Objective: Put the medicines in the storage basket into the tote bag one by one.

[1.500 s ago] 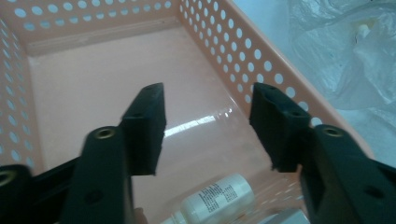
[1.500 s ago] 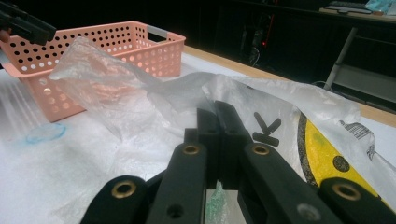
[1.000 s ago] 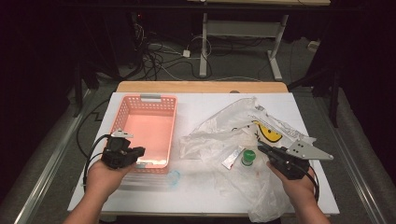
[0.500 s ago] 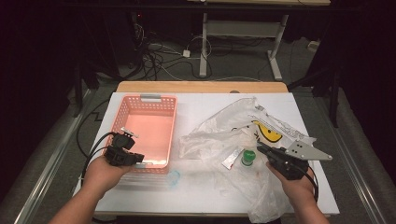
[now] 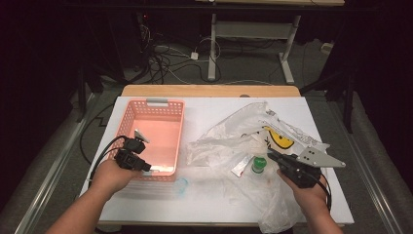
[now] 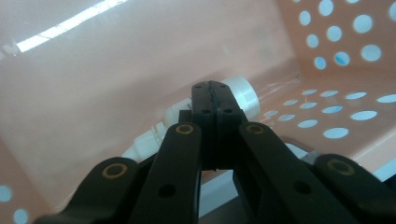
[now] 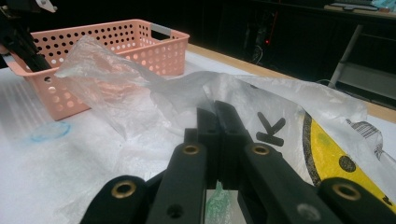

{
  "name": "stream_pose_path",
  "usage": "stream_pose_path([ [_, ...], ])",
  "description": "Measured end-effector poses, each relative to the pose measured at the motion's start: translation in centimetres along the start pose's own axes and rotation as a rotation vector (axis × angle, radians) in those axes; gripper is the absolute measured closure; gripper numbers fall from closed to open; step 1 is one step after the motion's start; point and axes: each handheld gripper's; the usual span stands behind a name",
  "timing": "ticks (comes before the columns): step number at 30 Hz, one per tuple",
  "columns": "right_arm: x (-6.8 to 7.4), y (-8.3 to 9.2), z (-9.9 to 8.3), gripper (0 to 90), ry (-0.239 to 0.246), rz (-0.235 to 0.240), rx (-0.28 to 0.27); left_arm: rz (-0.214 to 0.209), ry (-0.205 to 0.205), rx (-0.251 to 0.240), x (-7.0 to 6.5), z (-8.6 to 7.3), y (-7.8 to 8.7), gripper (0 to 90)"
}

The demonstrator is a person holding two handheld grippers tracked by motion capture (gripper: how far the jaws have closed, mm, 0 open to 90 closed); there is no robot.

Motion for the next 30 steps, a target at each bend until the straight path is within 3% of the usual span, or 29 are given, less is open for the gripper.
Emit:
stream_pose_path([
  [3, 0.1, 0.0, 0.0, 90.0, -0.001, 0.001, 0.002, 0.008, 0.003, -0.006, 0.0, 0.3, -0.1, 87.9],
  [5, 0.1, -0.1, 0.0, 90.0, -0.002, 0.004, 0.002, 0.065, -0.011, -0.024, -0.1, 0.9, -0.2, 87.9],
  [6, 0.2, -0.1, 0.0, 90.0, -0.001, 0.004, 0.002, 0.073, -0.009, -0.037, 0.0, 1.2, -0.2, 87.9],
  [10, 0.1, -0.1, 0.0, 90.0, 0.001, 0.004, -0.002, 0.057, 0.008, -0.102, 0.3, 1.7, 0.2, 87.8],
  [13, -0.1, 0.0, 0.0, 90.0, -0.008, -0.003, 0.001, 0.040, -0.006, -0.063, 0.0, 1.0, 0.4, 87.8],
  [16, -0.1, 0.1, 0.1, 90.0, -0.010, -0.003, -0.004, -0.005, -0.016, -0.030, -0.5, -0.1, 0.6, 87.9],
  [18, 0.0, 0.0, 0.1, 90.0, -0.006, -0.003, -0.004, 0.005, -0.032, -0.017, -0.7, -0.4, 0.5, 87.9],
  [20, 0.2, -0.1, 0.1, 90.0, -0.002, 0.000, -0.002, -0.009, -0.027, -0.010, -0.6, -0.2, 0.4, 87.9],
  [22, 0.3, -0.1, 0.2, 90.0, 0.001, 0.004, -0.005, -0.016, -0.026, 0.031, -0.4, 0.2, -0.1, 87.8],
  [27, 0.1, 0.0, 0.2, 90.0, -0.003, -0.002, -0.007, -0.047, -0.007, 0.047, 0.2, 1.3, -0.2, 87.9],
  [28, 0.0, 0.0, 0.2, 90.0, -0.003, -0.004, -0.007, -0.026, -0.002, 0.032, 0.3, 1.6, -0.3, 87.9],
  [30, -0.1, 0.0, 0.1, 90.0, -0.001, -0.004, -0.006, 0.079, -0.014, 0.007, 0.6, 2.5, -0.5, 87.9],
])
Point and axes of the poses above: each handheld gripper's, and its own axes: y roughly backward along the jaws, z roughly out of its top, x roughly to its left, and after that the axes turned 4 degrees about -z, right-handed
